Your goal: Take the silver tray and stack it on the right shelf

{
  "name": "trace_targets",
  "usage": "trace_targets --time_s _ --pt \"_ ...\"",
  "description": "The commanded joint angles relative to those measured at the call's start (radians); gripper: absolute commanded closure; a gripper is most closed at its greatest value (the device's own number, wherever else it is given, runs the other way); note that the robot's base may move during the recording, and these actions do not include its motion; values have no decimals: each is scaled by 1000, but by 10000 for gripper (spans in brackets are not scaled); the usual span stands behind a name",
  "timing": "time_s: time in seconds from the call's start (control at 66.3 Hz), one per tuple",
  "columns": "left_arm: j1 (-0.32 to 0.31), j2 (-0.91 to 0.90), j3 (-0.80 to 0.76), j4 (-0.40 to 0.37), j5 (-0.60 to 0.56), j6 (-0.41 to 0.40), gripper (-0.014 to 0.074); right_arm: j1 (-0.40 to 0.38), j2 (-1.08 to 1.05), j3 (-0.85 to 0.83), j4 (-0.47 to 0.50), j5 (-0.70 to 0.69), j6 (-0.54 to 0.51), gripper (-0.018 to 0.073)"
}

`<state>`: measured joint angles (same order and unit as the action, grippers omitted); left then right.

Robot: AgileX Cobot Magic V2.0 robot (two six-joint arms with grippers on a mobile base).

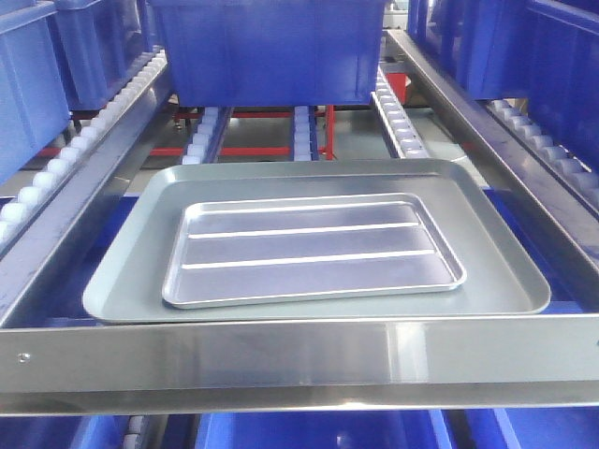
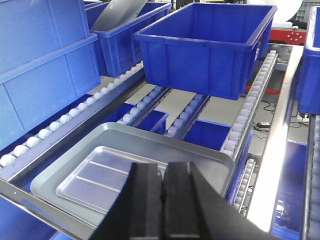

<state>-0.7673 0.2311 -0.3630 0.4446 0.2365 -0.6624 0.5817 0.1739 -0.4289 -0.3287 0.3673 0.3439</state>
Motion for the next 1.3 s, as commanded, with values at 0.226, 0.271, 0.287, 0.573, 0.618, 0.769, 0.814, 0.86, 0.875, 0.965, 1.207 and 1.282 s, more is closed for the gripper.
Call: trace_targets --time_s 0.226,0.271,0.287,0.573,0.618,0.769,0.814,0.86,0.875,0.965,1.207,1.282 --pt "-8 8 -29 14 -84 -2 678 0 10 -4 -23 -98 -9 510" --pt "-8 8 -29 14 -84 -2 678 -9 1 14 -27 -102 -9 510" --pt "-8 8 -29 14 -84 -2 678 -13 -4 20 -27 -102 -9 510" --pt "-8 8 -29 14 -84 -2 678 -373 -172 261 278 -262 -152 510" --pt "-8 8 -29 14 -84 -2 678 -419 -183 306 299 -292 -189 510" --pt "-8 8 -29 14 -84 -2 678 -493 -203 445 299 -499 -216 510" --pt "-8 8 -29 14 -84 -2 678 -502 -203 461 299 -516 -216 510" --pt "-8 8 -29 14 -84 -2 678 -505 -203 458 299 -501 -216 510" --pt "-8 8 -29 14 -84 -2 678 -508 -203 458 299 -498 -216 510" --pt "-8 8 -29 14 -84 -2 678 -534 -203 458 300 -487 -216 510" --pt "-8 8 -29 14 -84 -2 678 -539 -203 458 300 -491 -216 510" --pt "-8 8 -29 14 -84 -2 678 -539 -203 458 300 -490 -216 510"
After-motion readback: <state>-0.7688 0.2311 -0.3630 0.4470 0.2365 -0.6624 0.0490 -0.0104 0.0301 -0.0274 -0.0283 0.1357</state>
